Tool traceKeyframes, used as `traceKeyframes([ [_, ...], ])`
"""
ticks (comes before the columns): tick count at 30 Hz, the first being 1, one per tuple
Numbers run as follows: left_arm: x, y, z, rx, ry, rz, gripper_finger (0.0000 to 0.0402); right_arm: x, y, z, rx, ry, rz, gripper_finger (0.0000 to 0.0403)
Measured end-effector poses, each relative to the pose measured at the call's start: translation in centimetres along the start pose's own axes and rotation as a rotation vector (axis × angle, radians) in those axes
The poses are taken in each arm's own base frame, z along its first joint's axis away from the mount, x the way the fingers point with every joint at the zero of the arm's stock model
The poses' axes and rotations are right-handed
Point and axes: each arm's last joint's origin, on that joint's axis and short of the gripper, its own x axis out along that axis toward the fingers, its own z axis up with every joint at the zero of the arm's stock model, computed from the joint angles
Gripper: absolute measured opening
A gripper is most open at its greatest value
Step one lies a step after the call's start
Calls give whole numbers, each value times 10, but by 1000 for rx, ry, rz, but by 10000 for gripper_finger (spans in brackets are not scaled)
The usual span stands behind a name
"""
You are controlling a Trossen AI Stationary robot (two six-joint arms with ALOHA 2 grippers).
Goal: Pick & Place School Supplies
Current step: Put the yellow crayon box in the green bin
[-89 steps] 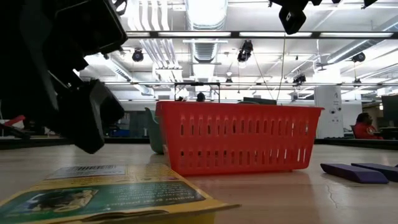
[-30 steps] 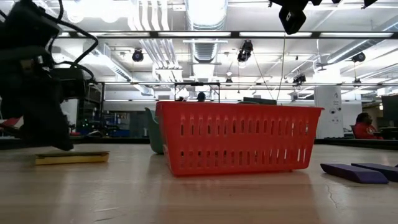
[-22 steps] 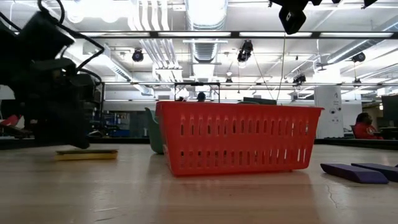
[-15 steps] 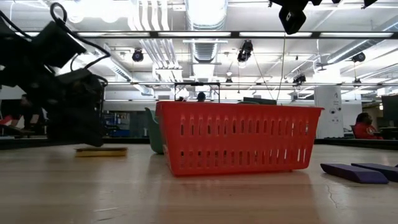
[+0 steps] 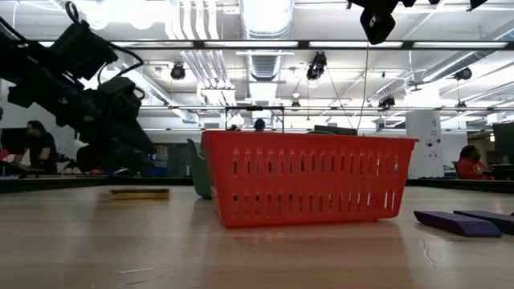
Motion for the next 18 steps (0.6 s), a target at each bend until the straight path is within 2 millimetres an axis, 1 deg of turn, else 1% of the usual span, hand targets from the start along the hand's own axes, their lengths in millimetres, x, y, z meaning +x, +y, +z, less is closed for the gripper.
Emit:
traceKeyframes([
  [3,-3,-5,5,-90,-6,-14,207,0,0,0,-1,0,0,125],
  [5,-5,-7,5,-167,27,-14,207,0,0,0,0,0,0,125],
  [8,-8,-9,2,-286,123,-3,207,0,0,0,-1,0,0,125],
  [12,-14,-19,-3,-417,220,5,207,0,0,0,0,0,0,125],
  [18,-26,-39,-11,-561,288,-10,207,0,0,0,-1,0,0,125],
])
